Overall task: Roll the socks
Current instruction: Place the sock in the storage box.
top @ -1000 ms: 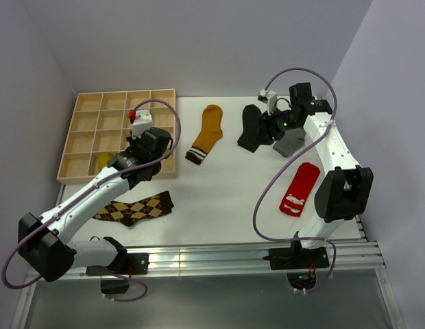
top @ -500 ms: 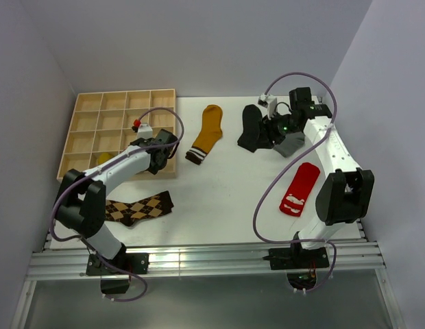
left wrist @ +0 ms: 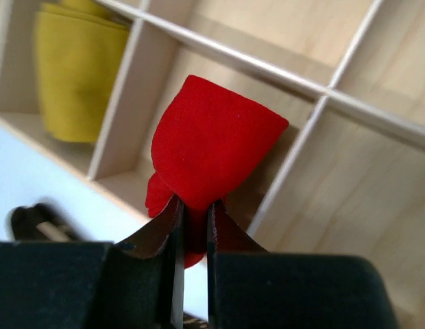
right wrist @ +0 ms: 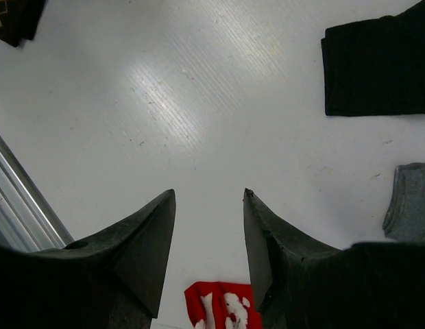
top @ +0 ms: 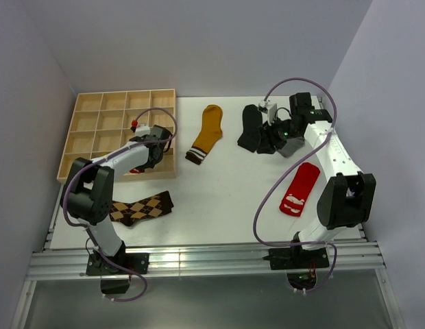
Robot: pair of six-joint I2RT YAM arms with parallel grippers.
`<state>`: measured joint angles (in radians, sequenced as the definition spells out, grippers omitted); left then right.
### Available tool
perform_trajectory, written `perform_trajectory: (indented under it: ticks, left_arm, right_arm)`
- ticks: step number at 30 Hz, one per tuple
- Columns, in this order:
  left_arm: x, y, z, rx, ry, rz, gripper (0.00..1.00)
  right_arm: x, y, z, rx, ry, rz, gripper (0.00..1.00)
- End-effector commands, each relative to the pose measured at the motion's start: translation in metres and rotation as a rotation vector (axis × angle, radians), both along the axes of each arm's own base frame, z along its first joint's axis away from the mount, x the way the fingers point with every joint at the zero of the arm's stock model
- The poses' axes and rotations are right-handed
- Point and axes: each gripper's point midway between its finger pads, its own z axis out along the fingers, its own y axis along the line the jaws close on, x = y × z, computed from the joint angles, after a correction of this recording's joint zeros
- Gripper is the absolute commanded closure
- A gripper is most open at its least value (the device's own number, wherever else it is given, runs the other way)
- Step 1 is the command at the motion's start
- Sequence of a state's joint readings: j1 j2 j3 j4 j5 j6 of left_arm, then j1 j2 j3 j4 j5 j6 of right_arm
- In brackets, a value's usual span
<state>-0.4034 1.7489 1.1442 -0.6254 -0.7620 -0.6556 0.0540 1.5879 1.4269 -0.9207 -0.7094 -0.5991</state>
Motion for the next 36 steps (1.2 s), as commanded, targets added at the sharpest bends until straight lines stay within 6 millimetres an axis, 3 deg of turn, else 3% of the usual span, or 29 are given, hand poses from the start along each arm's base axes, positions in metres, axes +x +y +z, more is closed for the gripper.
perform_trajectory:
  ticks: [1,5,13,24,29,36]
  left_arm:
    - [0.016,-0.012,-0.011,-0.109,-0.022,-0.038,1.0]
    - [0.019,-0.021,-0.024,-0.21,0.003,-0.065,1.0]
    - [0.02,-0.021,-0.049,-0.354,0.041,-0.047,1.0]
    - [0.01,-0.009,-0.069,-0.416,0.106,0.02,0.99]
    - [0.012,-0.006,-0.05,-0.411,0.062,0.024,0.75]
    - [0.013,-0.004,-0.03,-0.398,0.046,0.031,0.6]
  right_arm:
    - [0.001,-0.007,0.01,-0.02,-0.07,-0.005,0.48]
    - [0.0,-0.01,0.006,-0.04,-0.074,-0.012,0.48]
    - [-0.004,-0.011,0.0,-0.049,-0.067,-0.012,0.49]
    - [-0.007,-0.014,-0.004,-0.06,-0.053,-0.021,0.49]
    - [-0.006,-0.015,-0.003,-0.067,-0.055,-0.026,0.48]
    - [-0.001,-0.016,-0.005,-0.076,-0.057,-0.037,0.48]
